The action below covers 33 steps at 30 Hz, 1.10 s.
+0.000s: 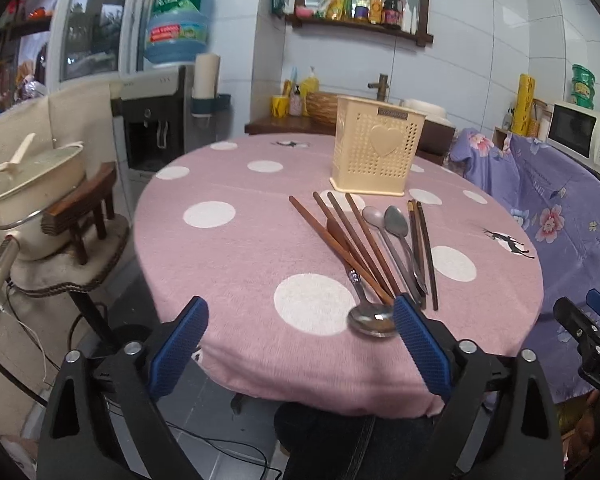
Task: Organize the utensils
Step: 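Grasp a brown wooden chopstick with the left gripper while the right gripper grasps a black chopstick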
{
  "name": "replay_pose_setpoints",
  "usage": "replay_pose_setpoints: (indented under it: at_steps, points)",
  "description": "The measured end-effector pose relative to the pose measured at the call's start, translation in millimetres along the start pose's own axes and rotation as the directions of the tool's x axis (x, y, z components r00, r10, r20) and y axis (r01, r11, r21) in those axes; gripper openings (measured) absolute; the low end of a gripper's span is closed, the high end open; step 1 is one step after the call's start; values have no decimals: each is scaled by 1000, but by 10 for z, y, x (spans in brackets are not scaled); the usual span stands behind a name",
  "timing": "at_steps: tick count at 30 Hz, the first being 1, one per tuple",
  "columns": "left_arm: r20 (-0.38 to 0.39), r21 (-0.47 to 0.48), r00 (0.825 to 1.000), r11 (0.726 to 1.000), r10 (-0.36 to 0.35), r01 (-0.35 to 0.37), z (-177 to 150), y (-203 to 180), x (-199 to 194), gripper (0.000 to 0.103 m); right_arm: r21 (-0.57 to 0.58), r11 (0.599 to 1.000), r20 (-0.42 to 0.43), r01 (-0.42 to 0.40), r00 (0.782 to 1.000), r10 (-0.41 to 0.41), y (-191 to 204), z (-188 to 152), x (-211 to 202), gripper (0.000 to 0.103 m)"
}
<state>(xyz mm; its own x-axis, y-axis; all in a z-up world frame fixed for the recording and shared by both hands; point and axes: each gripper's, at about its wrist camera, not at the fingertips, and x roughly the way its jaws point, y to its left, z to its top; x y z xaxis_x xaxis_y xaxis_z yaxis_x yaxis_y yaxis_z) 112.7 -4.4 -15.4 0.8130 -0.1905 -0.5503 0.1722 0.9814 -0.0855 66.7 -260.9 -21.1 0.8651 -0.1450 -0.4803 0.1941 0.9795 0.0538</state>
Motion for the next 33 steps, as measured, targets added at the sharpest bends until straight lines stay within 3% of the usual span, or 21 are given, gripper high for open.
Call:
replay_pose_setpoints:
  at_steps: [5, 10, 19, 26, 29, 33]
  points:
    - [-65, -43, 998, 999, -25, 23, 276, 90, 327, 73, 13, 999, -77, -40, 996, 41, -56, 293, 419, 98]
    - [-133, -90, 990, 995, -52, 40, 555, 198, 683, 65, -5, 997, -141, -75, 987, 73, 24, 630, 919, 92]
    - [-214, -59, 977, 998, -12, -1, 860, 185, 1181, 59, 109, 986, -381, -127, 911, 159, 178, 926, 2034, 64]
    - [-255, -30, 967, 1000, -5, -2, 907, 144, 1389, 59, 69, 991, -446, -111, 885, 131, 421, 944, 2342, 48]
    - [-271, -28, 962, 1000, -4, -4, 903, 147, 1458, 59, 23, 997, -446, -74, 891, 77, 470, 958, 2367, 41]
    - [-288, -22, 958, 1000, 4, -11, 907, 174, 1520, 59, -15, 999, -444, -41, 896, 30, 382, 970, 2326, 38]
